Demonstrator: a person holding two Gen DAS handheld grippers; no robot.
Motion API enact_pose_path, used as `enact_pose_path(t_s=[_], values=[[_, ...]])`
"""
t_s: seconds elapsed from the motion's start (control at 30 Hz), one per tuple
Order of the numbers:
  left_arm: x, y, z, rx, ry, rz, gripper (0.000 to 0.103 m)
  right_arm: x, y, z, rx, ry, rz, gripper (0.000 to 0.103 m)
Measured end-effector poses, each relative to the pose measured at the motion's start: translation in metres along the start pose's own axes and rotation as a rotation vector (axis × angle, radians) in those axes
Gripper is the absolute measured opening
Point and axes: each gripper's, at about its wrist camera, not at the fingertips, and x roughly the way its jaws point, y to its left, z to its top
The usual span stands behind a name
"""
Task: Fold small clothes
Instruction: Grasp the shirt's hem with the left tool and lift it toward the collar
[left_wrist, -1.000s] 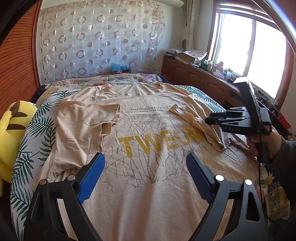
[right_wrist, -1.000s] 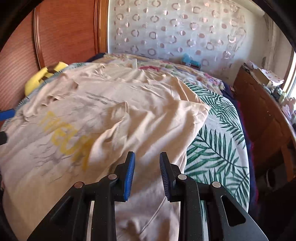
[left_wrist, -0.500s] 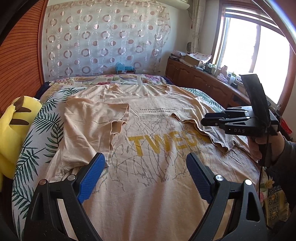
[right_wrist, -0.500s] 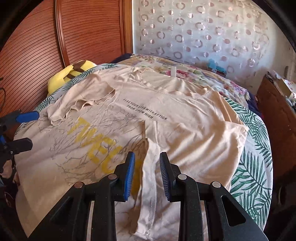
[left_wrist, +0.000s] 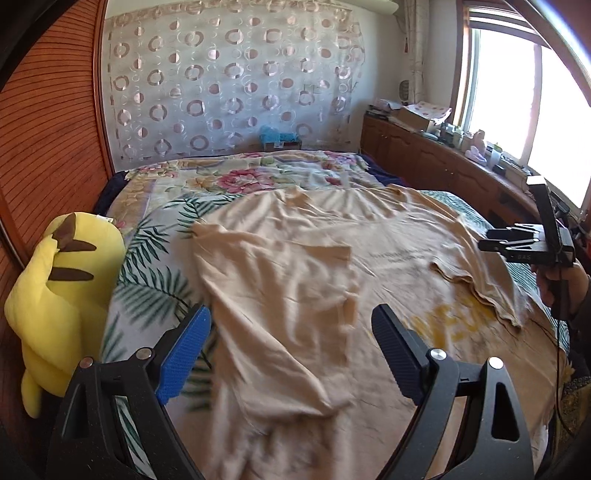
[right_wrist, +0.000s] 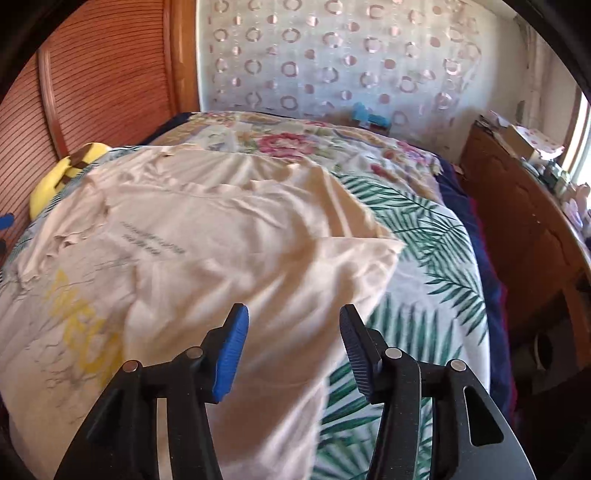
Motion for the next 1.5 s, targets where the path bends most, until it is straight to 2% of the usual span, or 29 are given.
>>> enact_pose_path(t_s=[0.13, 0.3, 0.4, 0.47, 0.77, 0.87, 0.97, 1.0, 1.03, 1.1, 1.17, 1.23, 1.4, 1.5], values=[[0.029, 0.027, 0.024, -0.012, 0.042, 0.005, 0.080, 0.017, -0.021, 0.012, 0.039, 0.017, -0.021, 0.053], [0.081, 0.061, 0.041, -0.046, 0.146, 0.020, 0.060, 0.038, -0.041, 0.028, 0.079, 0.033, -0.043, 0.053], [0.103, 0.075, 0.043, -0.048, 0.193, 0.047, 0.054, 0.049, -0.048, 0.035, 0.093, 0.038, -0.022, 0.053], [0.115, 0.082, 0.043, -0.055, 0.216, 0.068, 0.054, 0.051, -0.048, 0.038, 0.089, 0.034, -0.018, 0.054], [0.126, 0.083, 0.051, -0.052, 0.226, 0.036, 0.054, 0.056, -0.056, 0.029, 0.107, 0.008, -0.009, 0.054], [0.129, 0.077, 0.056, -0.032, 0.229, -0.011, 0.036, 0.056, -0.057, 0.029, 0.107, 0.010, -0.006, 0.055], [0.130, 0.070, 0.060, -0.017, 0.233, -0.025, 0.007, 0.058, -0.055, 0.033, 0.095, 0.028, -0.007, 0.055], [0.129, 0.067, 0.061, -0.009, 0.233, -0.024, 0.006, 0.059, -0.054, 0.036, 0.091, 0.037, 0.003, 0.050], [0.127, 0.064, 0.063, 0.001, 0.224, -0.024, 0.005, 0.058, -0.051, 0.038, 0.079, 0.039, 0.023, 0.032], [0.111, 0.054, 0.066, 0.015, 0.189, -0.036, 0.005, 0.057, -0.042, 0.041, 0.031, 0.048, 0.065, 0.009], [0.088, 0.043, 0.070, 0.029, 0.141, -0.050, 0.005, 0.054, -0.034, 0.043, 0.008, 0.055, 0.049, 0.008], [0.059, 0.033, 0.072, 0.040, 0.085, -0.063, 0.005, 0.040, -0.030, 0.045, 0.010, 0.018, 0.066, 0.008], [-0.023, 0.008, 0.067, 0.063, -0.037, -0.137, 0.005, -0.024, -0.022, 0.041, 0.016, -0.104, 0.082, 0.008], [-0.063, 0.000, 0.055, 0.080, -0.085, -0.146, 0.005, -0.067, -0.016, 0.029, -0.009, -0.150, 0.075, 0.008]])
